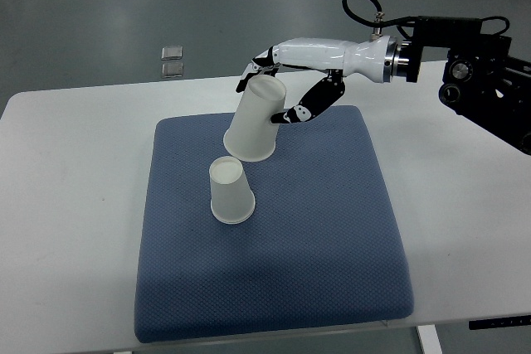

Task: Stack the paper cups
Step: 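Lift the cup with the right hand and carry it over the inverted cup, then lower the held cup onto the inverted cup and open the right hand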

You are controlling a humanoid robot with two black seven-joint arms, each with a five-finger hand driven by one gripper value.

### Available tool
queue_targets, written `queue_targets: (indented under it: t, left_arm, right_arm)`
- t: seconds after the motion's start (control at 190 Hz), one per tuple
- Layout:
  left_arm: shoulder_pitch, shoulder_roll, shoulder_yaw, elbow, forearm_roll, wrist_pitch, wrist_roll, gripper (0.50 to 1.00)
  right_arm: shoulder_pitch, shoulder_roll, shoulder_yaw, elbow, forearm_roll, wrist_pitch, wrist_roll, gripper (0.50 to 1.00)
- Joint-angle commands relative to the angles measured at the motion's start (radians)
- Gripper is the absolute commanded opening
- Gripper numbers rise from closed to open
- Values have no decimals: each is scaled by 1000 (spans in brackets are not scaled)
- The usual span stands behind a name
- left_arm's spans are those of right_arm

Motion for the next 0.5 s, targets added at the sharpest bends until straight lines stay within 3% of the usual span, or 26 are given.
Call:
queue_targets:
  t: [0.0,0.495]
  left_arm:
    - [0,0,0,0,0,0,0,1000]
    - [0,0,0,0,0,0,0,1000]
  right_arm:
    - [9,30,-7,-1,-4,15,-4,592]
    - [59,111,-73,-49,-71,2,-29,592]
